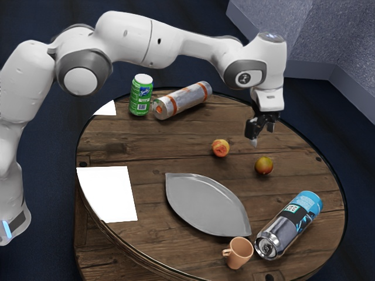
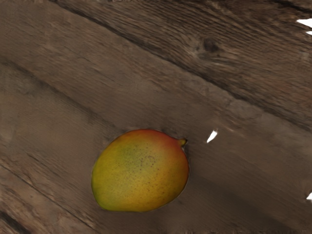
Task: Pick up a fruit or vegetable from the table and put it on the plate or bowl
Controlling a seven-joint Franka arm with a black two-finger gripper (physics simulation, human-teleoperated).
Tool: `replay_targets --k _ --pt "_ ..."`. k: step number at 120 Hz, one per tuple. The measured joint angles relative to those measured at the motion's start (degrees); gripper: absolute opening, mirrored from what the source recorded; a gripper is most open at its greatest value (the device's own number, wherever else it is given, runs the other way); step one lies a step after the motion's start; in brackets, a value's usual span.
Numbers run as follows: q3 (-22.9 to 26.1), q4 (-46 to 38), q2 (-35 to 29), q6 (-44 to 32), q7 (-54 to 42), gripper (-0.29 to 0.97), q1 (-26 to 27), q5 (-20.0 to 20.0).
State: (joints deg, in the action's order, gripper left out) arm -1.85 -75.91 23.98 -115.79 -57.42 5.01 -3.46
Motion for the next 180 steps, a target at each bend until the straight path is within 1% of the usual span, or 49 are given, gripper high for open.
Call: replay_targets --k 14,32,61,104,122,180 --pt "1.09 0.03 2.33 -2.94 -6.34 0.67 0.0 -0.41" --pt "1.71 0.02 2.95 -5.08 -12.86 0.67 0.01 -0.66" --pt "1.55 -0.82 2.94 -6.35 -19.33 0.67 0.09 -3.14" --pt "1.07 -4.82 2.28 -6.76 -22.85 0.67 -0.01 -3.83" --pt "0.65 -5.04 2.69 -7.02 -22.9 0.67 0.0 -3.86" --pt "0.71 -5.06 5.38 -11.14 -22.65 0.67 0.01 -3.61"
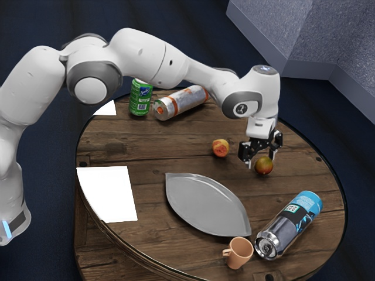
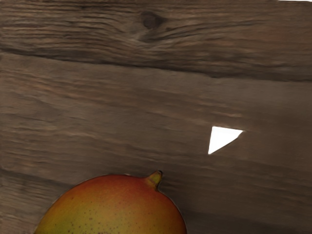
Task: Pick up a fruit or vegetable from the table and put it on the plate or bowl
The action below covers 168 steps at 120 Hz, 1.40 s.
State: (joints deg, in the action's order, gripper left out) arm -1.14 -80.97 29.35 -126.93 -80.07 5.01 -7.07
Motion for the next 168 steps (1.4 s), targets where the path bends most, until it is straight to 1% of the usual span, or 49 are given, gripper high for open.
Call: replay_targets --k 35,78,87,107,117,124,133,137,152,168 --pt "0.0 0.0 1.45 -4.11 -0.01 0.67 0.08 0.7" --pt "0.0 0.07 3.43 -6.94 -0.03 0.67 0.09 0.79" --pt "0.01 0.08 3.69 -7.25 -0.02 0.61 0.1 0.75" --pt "0.02 0.11 3.8 -8.09 0.17 0.34 0.17 1.03" --pt "0.01 0.13 3.75 -8.5 0.38 0.24 0.28 1.77" --pt "0.0 0.14 3.74 -8.67 0.48 0.26 0.53 2.04" --pt "0.0 0.16 3.73 -8.65 0.5 0.34 0.8 2.12" --pt "-0.01 0.17 3.67 -8.58 0.49 0.36 0.99 2.15" --pt "-0.08 0.17 3.14 -8.24 0.49 0.35 1.28 2.49" --pt "-0.02 0.07 0.92 -6.74 0.7 0.33 1.93 2.8"
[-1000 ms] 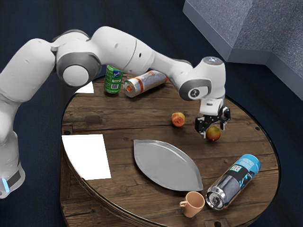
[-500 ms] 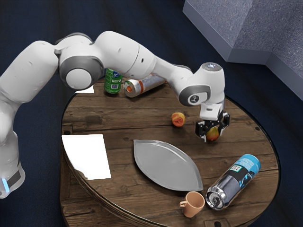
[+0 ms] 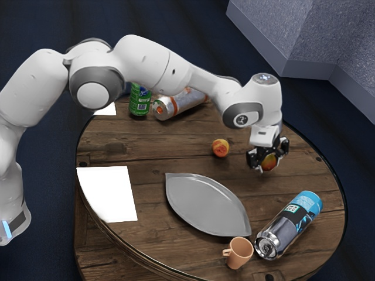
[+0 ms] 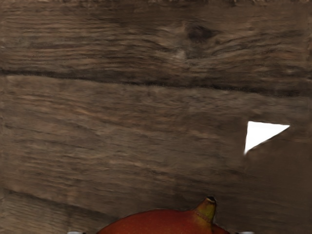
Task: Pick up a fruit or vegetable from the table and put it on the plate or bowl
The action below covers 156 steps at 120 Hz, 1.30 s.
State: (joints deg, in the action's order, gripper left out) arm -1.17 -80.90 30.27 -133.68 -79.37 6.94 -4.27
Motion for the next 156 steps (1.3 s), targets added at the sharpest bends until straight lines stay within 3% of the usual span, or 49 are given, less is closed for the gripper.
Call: replay_targets --k 16,35,58,88,130,143,156 --pt "-0.02 -0.47 -3.33 3.52 0.88 0.32 0.8 0.99" --pt "0.21 -13.17 -16.72 7.42 3.27 0.31 2.44 2.73" --pt "1.92 -21.21 -25.48 12.69 8.2 0.3 5.88 6.8" --pt "6.62 -23.6 -27.35 16.47 14.66 0.3 6.83 8.0" --pt "7.03 -25.39 -28.05 17.72 21.03 0.29 7.27 8.28" --pt "7.83 -25.36 -27.87 18.33 22.47 0.49 5.9 9.28" --pt "7.92 -25.31 -27.79 18.97 23.87 0.59 5.81 9.84"
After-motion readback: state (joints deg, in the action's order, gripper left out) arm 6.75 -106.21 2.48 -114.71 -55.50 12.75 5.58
